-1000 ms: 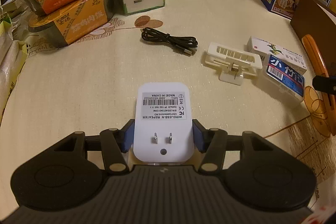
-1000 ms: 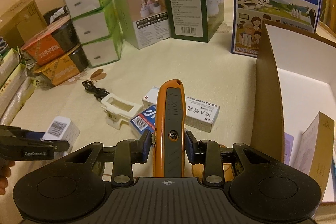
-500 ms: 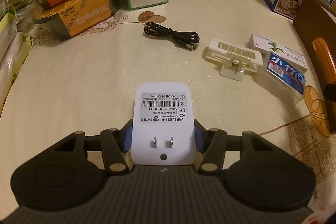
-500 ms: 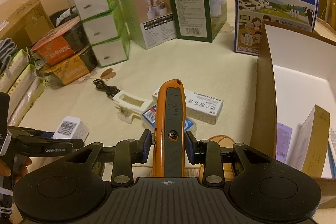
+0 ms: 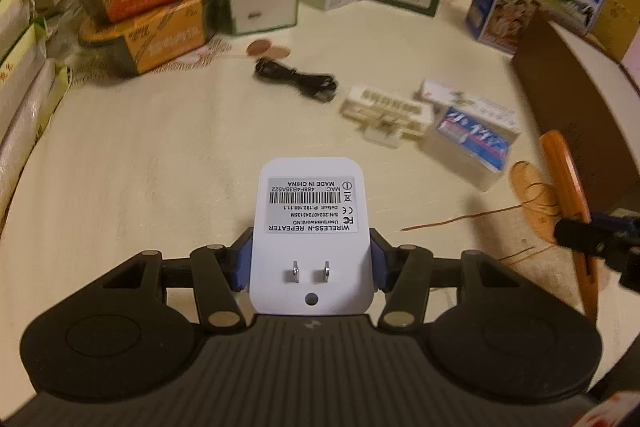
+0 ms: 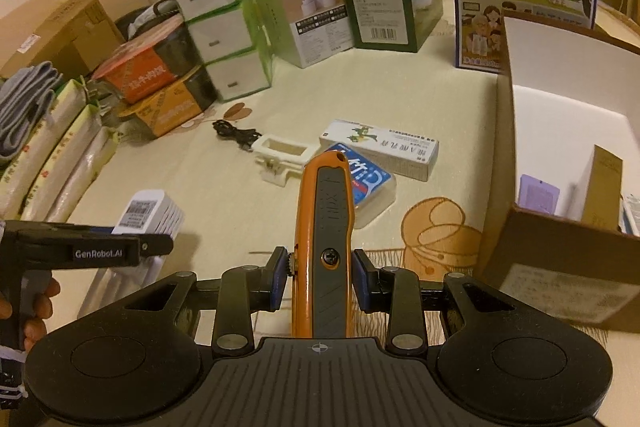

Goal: Organize rigid objects
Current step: 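Lift and carry the white repeater and orange knife over the brown box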

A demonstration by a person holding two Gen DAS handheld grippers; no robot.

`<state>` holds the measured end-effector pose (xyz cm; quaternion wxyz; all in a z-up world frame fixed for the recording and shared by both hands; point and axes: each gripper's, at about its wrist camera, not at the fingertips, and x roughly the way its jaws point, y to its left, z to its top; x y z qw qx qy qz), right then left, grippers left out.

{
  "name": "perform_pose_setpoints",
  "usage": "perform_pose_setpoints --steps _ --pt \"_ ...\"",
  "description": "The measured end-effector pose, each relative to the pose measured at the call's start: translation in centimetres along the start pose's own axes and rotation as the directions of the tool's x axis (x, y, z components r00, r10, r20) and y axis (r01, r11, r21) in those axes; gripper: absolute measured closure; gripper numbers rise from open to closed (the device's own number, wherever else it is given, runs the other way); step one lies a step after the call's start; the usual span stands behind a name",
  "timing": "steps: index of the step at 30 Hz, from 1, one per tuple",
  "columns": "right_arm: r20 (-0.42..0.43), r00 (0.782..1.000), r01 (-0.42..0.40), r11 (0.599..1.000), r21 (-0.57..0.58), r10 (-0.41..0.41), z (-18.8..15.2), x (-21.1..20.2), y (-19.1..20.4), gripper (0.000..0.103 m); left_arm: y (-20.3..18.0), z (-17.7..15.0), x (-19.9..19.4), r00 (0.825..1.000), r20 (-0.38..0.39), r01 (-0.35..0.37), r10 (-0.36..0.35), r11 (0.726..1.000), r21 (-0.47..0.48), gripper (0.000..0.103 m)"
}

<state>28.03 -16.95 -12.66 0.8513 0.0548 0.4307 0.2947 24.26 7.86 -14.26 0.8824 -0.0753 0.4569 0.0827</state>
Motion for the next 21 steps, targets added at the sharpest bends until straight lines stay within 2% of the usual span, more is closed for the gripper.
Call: perform_pose_setpoints --steps 10,21 --pt "0.074 0.997 -0.004 1.0 0.019 0.002 0.7 -4.3 0.2 0.072 -4.1 1.9 -4.5 0.993 0.096 0.06 -0.066 0.996 0.065 0.051" --pt "0.163 0.986 0.024 0.998 0.064 -0.034 2.1 -8.6 -1.6 0.072 -9.8 4.6 -7.2 0.972 0.152 0.154 -0.178 0.976 0.154 0.051"
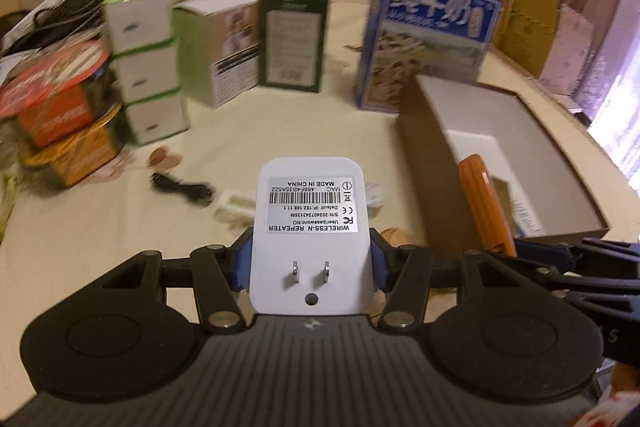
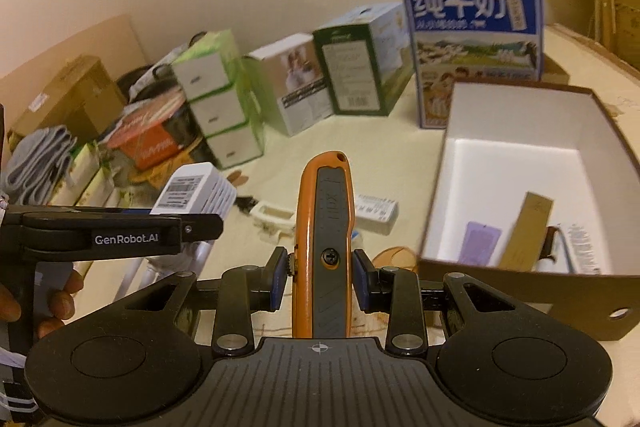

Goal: Organize rigid objects
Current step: 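Lift and carry the white repeater and orange knife over the brown box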

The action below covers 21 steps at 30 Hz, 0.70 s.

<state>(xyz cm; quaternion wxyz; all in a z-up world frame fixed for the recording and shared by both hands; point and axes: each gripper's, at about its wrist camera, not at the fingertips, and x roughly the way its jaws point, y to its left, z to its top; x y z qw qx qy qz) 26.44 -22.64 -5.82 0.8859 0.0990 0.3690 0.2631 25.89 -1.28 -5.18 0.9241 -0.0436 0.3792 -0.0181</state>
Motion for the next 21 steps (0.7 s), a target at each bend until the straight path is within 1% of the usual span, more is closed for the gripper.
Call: perform_pose_setpoints --steps 4,7,11,16,21 --pt "0.032 0.999 0.03 0.999 0.037 -0.032 0.9 -1.5 -1.8 0.072 -2.3 1.5 0.3 0.998 0.011 0.058 -0.058 0.998 0.014 0.051" --pt "0.051 0.997 0.061 0.996 0.066 -0.064 1.4 -2.6 -3.5 0.072 -4.5 2.4 0.7 0.996 0.016 0.088 -0.089 0.995 0.046 0.051" --pt "0.066 0.992 0.096 0.989 0.11 -0.104 1.9 -3.8 -5.9 0.072 -7.4 3.5 1.5 0.991 0.008 0.131 -0.132 0.988 0.075 0.051" --pt "0.073 0.986 0.139 0.977 0.16 -0.153 2.2 -4.8 -9.0 0.072 -10.9 4.4 3.0 0.985 -0.013 0.175 -0.174 0.978 0.113 0.051" --pt "0.078 0.978 0.174 0.965 0.196 -0.192 2.7 -5.6 -11.8 0.072 -14.3 5.3 4.7 0.98 -0.035 0.201 -0.198 0.967 0.155 0.051"
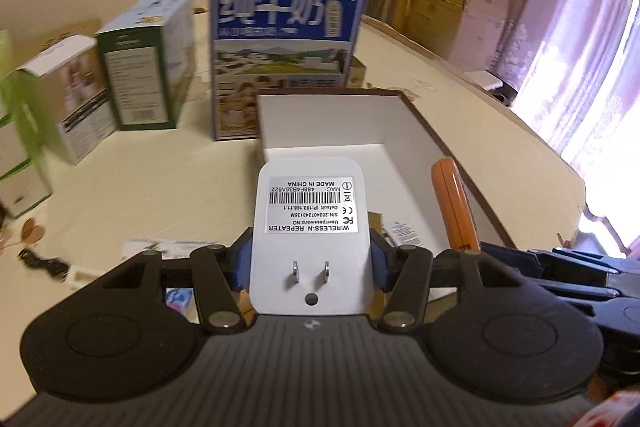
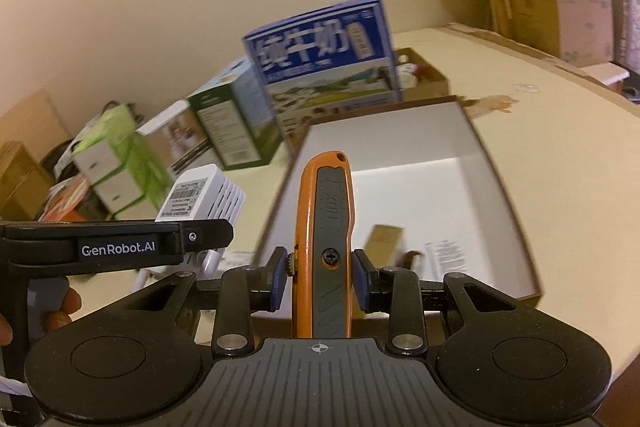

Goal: Organize rigid objects
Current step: 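Lift and carry the white repeater and orange knife over the brown box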

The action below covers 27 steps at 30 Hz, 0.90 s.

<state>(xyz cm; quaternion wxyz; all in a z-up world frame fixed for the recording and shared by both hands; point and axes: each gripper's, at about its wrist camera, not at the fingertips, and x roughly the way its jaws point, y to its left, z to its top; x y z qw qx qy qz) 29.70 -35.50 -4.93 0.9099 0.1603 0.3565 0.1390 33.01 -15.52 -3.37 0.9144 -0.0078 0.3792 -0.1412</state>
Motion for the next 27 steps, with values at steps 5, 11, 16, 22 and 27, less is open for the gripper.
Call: perform_pose_setpoints --steps 5,11,16,22,27 --pt "0.008 1.0 0.028 0.999 0.023 -0.028 1.3 0.2 -2.5 0.072 -1.9 1.4 2.4 1.0 -0.016 0.004 -0.004 0.999 0.034 0.051" --pt "0.005 0.998 0.054 0.998 0.038 -0.055 2.7 1.3 -4.9 0.072 -3.2 2.9 5.0 1.0 -0.031 0.002 0.0 0.998 0.062 0.051" --pt "-0.012 0.998 0.07 0.996 0.048 -0.069 3.9 3.1 -6.3 0.072 -3.4 4.3 7.4 0.999 -0.047 -0.012 0.015 0.998 0.064 0.051" --pt "-0.05 0.995 0.09 0.995 0.031 -0.088 5.4 6.5 -7.3 0.072 -3.4 6.1 10.8 0.998 -0.057 -0.032 0.036 0.996 0.078 0.051" --pt "-0.101 0.989 0.109 0.994 0.03 -0.105 6.3 9.7 -8.2 0.072 -3.9 7.1 13.8 0.996 -0.072 -0.042 0.049 0.994 0.101 0.051"
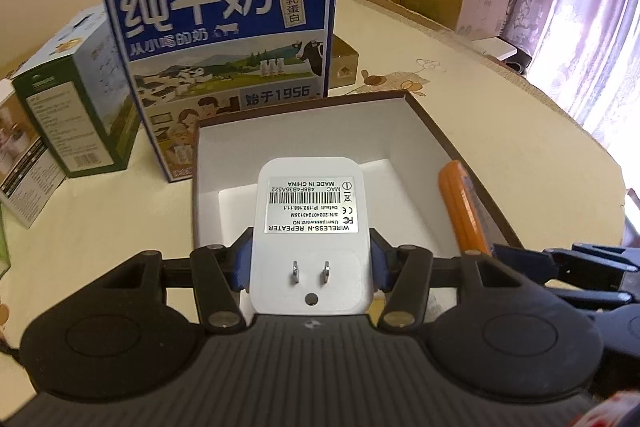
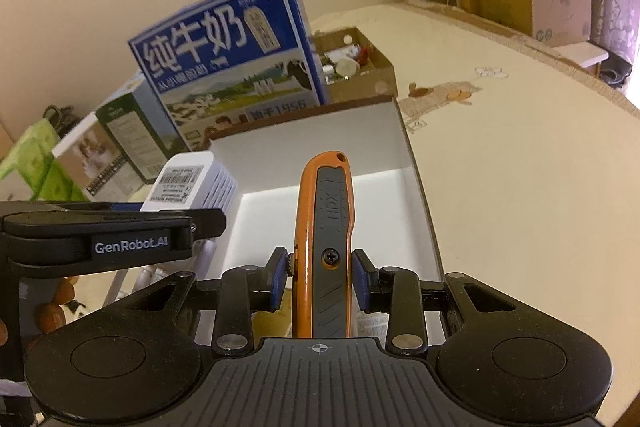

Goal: Organize rigid objects
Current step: 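Lift and carry the white repeater and orange knife over the brown box, then lower and release the repeater and orange knife into the box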

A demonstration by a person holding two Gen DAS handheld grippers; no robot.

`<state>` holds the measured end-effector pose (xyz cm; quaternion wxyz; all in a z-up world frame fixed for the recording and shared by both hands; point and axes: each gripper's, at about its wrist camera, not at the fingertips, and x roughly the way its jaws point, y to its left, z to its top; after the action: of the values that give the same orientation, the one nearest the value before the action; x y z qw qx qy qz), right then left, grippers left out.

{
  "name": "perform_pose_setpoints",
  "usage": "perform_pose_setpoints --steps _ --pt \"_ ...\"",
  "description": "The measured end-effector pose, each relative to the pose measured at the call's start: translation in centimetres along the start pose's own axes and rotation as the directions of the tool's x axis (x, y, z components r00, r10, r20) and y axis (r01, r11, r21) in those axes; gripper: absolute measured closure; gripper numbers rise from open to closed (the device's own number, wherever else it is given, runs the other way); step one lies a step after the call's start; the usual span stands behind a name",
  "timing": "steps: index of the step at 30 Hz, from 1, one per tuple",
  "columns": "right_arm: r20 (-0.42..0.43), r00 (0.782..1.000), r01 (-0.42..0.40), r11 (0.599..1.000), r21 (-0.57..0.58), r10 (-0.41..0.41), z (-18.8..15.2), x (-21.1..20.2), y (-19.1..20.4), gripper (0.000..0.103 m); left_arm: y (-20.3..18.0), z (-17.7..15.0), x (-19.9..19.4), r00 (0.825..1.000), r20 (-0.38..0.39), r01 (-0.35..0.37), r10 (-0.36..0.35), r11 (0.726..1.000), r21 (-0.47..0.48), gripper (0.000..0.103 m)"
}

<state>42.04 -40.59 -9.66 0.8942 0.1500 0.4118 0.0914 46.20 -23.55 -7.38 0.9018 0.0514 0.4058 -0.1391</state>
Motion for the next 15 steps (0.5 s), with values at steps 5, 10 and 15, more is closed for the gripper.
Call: perform_pose_setpoints --steps 5,10,15 --pt "-0.053 0.998 0.019 1.0 -0.011 -0.02 1.1 3.0 -0.4 0.072 -0.3 0.6 3.4 0.999 -0.041 -0.019 0.02 1.0 0.011 0.051" --pt "-0.082 0.995 0.051 0.998 -0.047 -0.055 1.6 5.2 -0.5 0.072 0.0 0.8 6.1 0.997 -0.074 -0.034 0.034 0.999 0.005 0.051" --pt "-0.096 0.992 0.076 0.996 -0.049 -0.08 2.0 6.7 -1.0 0.072 0.6 0.8 8.1 0.994 -0.096 -0.054 0.055 0.999 0.005 0.051"
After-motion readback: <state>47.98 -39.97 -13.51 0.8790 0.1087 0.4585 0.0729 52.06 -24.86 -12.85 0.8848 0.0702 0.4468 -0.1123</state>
